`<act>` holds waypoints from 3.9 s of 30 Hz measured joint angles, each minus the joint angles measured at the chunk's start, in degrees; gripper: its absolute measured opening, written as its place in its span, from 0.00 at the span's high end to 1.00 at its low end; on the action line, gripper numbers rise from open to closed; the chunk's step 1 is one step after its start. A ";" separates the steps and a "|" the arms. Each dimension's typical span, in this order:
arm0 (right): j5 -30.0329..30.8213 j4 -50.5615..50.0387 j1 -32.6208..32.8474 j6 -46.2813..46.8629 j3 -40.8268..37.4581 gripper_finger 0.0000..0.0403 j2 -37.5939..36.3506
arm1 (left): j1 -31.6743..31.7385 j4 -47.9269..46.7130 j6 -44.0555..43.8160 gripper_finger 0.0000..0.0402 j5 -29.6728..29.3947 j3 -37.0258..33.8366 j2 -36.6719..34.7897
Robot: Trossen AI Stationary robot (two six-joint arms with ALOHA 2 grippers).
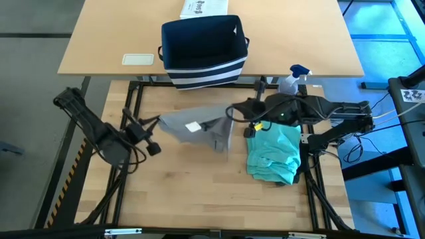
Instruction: Fold Laundry from Bin
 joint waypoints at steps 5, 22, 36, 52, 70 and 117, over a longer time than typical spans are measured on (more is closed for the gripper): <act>5.17 4.98 -0.03 -4.28 0.00 1.00 -0.60 | 1.03 13.61 19.45 1.00 -3.19 0.00 -3.90; 11.43 21.41 -0.11 -19.68 7.26 1.00 -2.78 | 3.74 44.51 60.83 1.00 16.45 10.19 -8.59; 7.43 18.88 -0.11 -19.99 19.67 1.00 -2.73 | 3.74 46.77 72.27 1.00 28.83 25.73 -7.75; 10.92 18.93 -0.11 -22.95 20.76 1.00 -2.43 | 3.73 42.94 79.00 1.00 19.67 35.34 -2.24; 12.48 21.20 -0.11 -27.46 20.85 1.00 -2.16 | 3.72 41.86 83.84 1.00 15.53 44.46 2.91; -12.19 10.79 -8.70 -13.51 21.16 1.00 4.12 | 3.70 29.12 83.72 1.00 18.02 63.14 13.38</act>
